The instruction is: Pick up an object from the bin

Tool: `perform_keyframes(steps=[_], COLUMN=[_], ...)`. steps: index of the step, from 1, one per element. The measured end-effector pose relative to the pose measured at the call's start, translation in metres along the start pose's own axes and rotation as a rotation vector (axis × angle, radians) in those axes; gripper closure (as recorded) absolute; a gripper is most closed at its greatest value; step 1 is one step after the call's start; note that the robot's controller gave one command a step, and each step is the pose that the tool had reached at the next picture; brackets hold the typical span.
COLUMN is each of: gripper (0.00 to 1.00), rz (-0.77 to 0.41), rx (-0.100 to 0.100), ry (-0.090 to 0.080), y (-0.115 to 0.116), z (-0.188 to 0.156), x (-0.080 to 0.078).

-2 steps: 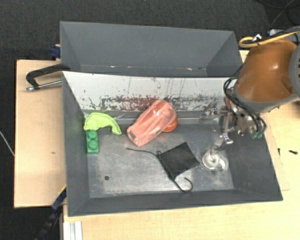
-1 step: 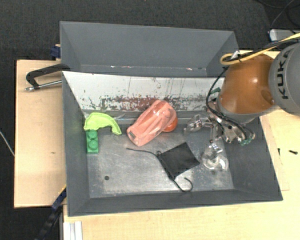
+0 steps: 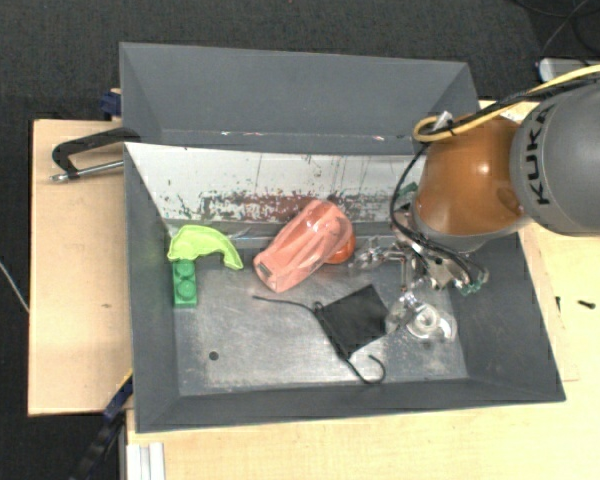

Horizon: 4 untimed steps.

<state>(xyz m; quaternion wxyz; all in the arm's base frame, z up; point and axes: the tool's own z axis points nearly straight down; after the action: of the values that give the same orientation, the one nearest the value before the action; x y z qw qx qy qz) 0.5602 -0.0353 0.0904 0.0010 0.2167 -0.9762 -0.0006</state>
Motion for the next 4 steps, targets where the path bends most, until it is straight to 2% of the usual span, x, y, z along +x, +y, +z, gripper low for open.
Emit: perform_keyframes(steps=[1, 2, 3, 4], gripper=[1.00, 1.00, 1.00, 1.00], rz=[-0.153, -0.153, -0.353, -0.478], rx=[0.004, 0.004, 0.014, 0.008], ry=[-0.003, -0.003, -0.008, -0.005], y=[0.028, 0.028, 0.067, 0.107], z=[0.016, 0.016, 0.016, 0.016], x=[0.022, 0.022, 0.020, 0.009])
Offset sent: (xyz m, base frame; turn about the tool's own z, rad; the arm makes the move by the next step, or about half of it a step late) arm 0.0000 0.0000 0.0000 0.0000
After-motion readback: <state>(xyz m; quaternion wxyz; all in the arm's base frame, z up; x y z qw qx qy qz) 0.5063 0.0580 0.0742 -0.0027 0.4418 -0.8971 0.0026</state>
